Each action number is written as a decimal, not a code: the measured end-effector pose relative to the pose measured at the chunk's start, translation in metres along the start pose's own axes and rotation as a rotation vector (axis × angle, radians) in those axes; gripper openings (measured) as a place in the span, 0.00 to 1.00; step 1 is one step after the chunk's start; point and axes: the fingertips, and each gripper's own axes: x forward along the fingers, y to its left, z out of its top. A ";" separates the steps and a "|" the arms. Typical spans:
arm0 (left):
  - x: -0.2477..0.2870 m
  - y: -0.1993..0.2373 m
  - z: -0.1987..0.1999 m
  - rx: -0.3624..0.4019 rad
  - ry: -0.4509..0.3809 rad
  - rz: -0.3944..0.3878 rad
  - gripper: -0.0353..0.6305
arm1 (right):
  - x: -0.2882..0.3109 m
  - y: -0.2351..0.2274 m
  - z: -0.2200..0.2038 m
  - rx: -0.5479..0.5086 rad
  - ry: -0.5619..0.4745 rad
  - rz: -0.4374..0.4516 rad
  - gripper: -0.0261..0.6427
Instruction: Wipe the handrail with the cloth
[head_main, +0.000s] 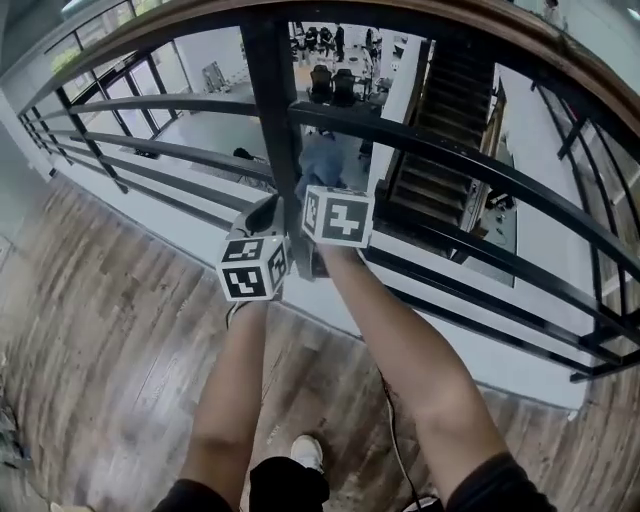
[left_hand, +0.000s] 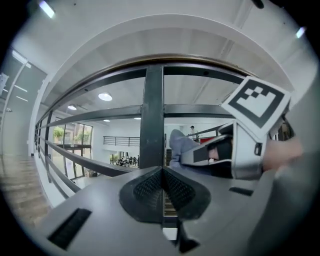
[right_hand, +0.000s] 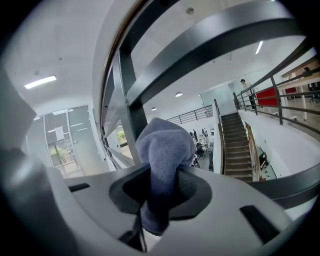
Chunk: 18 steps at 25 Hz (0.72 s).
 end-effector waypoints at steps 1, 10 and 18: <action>-0.002 0.005 0.003 0.006 -0.016 0.010 0.06 | 0.006 0.004 -0.001 -0.006 0.008 0.000 0.17; -0.015 0.003 -0.003 0.011 -0.070 0.055 0.06 | 0.011 -0.003 -0.030 -0.134 0.039 -0.014 0.17; -0.018 -0.050 -0.006 0.011 -0.080 0.013 0.06 | -0.031 -0.039 -0.038 -0.180 0.001 -0.051 0.17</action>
